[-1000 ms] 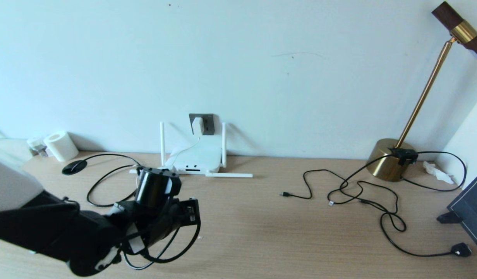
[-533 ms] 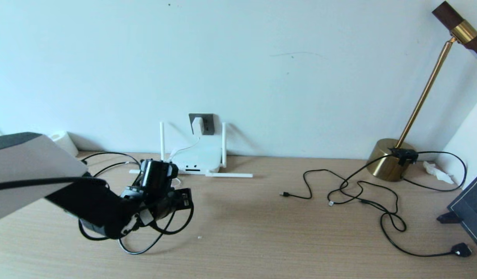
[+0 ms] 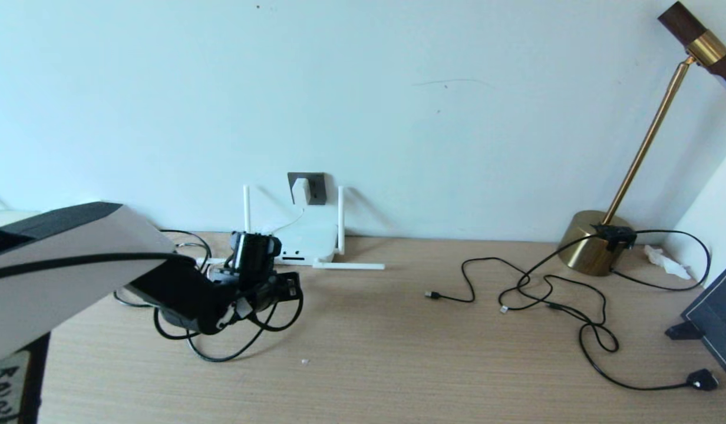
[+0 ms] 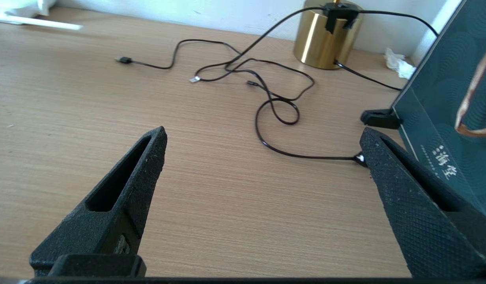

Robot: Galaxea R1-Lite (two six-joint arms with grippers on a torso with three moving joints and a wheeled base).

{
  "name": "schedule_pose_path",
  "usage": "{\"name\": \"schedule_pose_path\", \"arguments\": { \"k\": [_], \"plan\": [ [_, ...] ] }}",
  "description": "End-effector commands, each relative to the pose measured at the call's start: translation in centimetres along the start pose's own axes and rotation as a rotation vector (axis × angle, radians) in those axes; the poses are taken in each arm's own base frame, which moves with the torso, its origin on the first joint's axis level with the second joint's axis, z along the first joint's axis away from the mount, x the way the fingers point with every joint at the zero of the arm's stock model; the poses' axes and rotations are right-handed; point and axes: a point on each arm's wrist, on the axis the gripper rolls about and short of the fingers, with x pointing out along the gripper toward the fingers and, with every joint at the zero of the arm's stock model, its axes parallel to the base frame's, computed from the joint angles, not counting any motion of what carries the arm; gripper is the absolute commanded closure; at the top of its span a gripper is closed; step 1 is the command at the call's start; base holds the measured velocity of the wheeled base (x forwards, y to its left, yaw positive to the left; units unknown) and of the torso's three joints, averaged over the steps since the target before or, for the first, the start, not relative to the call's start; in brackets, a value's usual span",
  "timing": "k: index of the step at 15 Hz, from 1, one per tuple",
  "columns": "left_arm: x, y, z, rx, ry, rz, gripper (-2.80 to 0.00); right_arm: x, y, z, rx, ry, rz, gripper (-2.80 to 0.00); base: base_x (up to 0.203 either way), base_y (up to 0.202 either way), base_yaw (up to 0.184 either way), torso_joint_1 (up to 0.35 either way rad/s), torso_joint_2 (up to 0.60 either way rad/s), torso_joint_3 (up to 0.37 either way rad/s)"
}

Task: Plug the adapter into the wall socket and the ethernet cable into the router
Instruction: Align cable and router interface

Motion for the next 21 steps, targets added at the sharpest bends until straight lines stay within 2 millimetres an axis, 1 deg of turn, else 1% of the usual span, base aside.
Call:
{"name": "schedule_pose_path", "arguments": {
  "k": [1, 5, 10, 15, 21],
  "plan": [
    [1.1, 0.0, -0.2, -0.004, -0.001, 0.008, 0.00, 0.0, 0.0, 0.0, -0.001, 0.001, 0.002, -2.80, 0.000, 0.000, 0.000, 0.000, 0.00, 0.000],
    [1.4, -0.1, 0.4, -0.010, -0.018, 0.006, 0.00, 0.0, 0.0, 0.0, -0.001, 0.001, 0.002, -2.80, 0.000, 0.000, 0.000, 0.000, 0.00, 0.000],
    [2.3, 0.4, 0.3, -0.008, -0.018, 0.023, 0.00, 0.0, 0.0, 0.0, -0.001, 0.001, 0.002, -2.80, 0.000, 0.000, 0.000, 0.000, 0.00, 0.000],
    [2.5, 0.5, 1.0, -0.005, -0.038, 0.015, 0.00, 0.0, 0.0, 0.0, -0.001, 0.001, 0.002, -2.80, 0.000, 0.000, 0.000, 0.000, 0.00, 0.000],
    [2.5, 0.5, 1.0, -0.005, -0.032, -0.010, 0.00, 0.0, 0.0, 0.0, -0.001, 0.001, 0.002, -2.80, 0.000, 0.000, 0.000, 0.000, 0.00, 0.000]
  ]
}}
